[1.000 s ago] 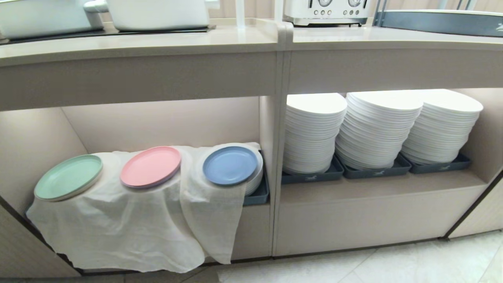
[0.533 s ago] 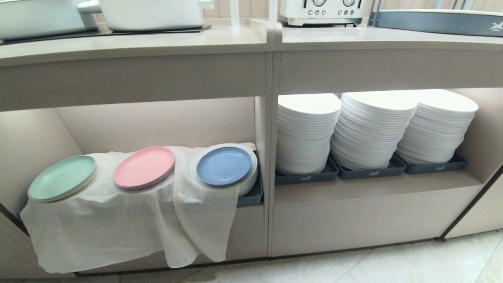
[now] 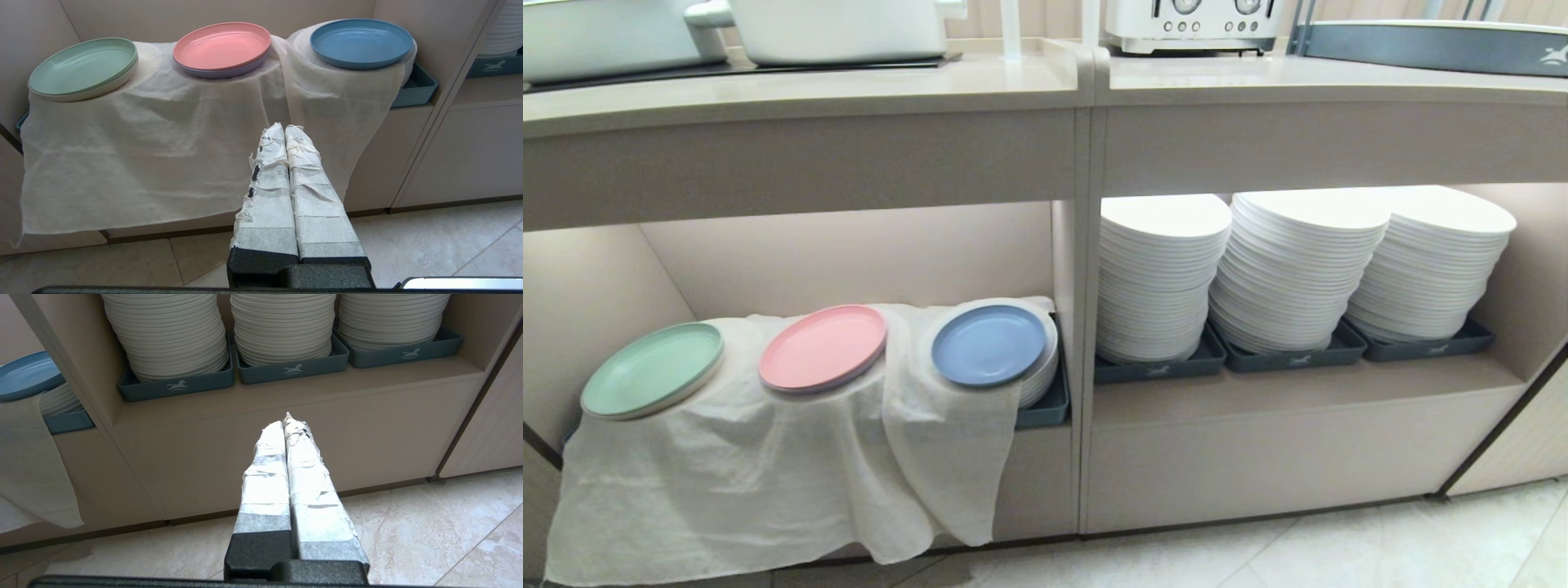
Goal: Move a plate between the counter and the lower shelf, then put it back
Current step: Pick up the plate in the cupboard
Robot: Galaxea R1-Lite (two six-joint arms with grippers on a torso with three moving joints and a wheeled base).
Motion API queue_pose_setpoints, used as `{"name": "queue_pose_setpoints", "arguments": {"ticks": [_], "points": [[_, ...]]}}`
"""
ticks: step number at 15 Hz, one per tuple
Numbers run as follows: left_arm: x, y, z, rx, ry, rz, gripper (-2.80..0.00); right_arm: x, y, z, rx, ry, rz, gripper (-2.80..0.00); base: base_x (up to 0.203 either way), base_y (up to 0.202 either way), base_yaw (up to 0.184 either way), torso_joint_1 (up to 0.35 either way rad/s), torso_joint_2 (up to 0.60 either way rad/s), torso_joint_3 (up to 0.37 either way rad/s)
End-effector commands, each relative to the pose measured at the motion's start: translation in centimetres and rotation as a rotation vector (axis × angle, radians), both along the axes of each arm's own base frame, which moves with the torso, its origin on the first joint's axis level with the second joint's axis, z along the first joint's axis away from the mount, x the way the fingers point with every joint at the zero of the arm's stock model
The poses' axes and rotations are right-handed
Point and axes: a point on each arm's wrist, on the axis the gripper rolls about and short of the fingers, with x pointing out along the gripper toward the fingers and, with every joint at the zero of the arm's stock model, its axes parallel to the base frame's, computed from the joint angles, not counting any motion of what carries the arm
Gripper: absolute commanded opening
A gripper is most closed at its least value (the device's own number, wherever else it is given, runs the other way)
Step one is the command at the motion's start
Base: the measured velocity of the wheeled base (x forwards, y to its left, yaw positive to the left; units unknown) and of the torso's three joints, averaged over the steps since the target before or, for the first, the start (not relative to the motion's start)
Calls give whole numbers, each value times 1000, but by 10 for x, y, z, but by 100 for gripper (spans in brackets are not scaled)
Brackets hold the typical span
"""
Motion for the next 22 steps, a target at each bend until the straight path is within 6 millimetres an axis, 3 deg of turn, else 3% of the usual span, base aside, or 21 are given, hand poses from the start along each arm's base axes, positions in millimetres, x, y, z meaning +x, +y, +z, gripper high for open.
{"name": "queue_pose_setpoints", "arguments": {"ticks": [1, 10, 19, 22], "points": [[0, 0, 0, -1, 1, -1, -280, 0, 0, 0, 1, 0, -1, -280, 0, 0, 0, 0, 0, 0], [-1, -1, 5, 95, -18, -52, -280, 0, 0, 0, 1, 0, -1, -280, 0, 0, 0, 0, 0, 0], [-25, -1, 53, 104, -62, -51, -280, 0, 0, 0, 1, 0, -1, -280, 0, 0, 0, 0, 0, 0], [-18, -1, 74, 103, -23, -56, -280, 0, 0, 0, 1, 0, -1, -280, 0, 0, 0, 0, 0, 0]]}}
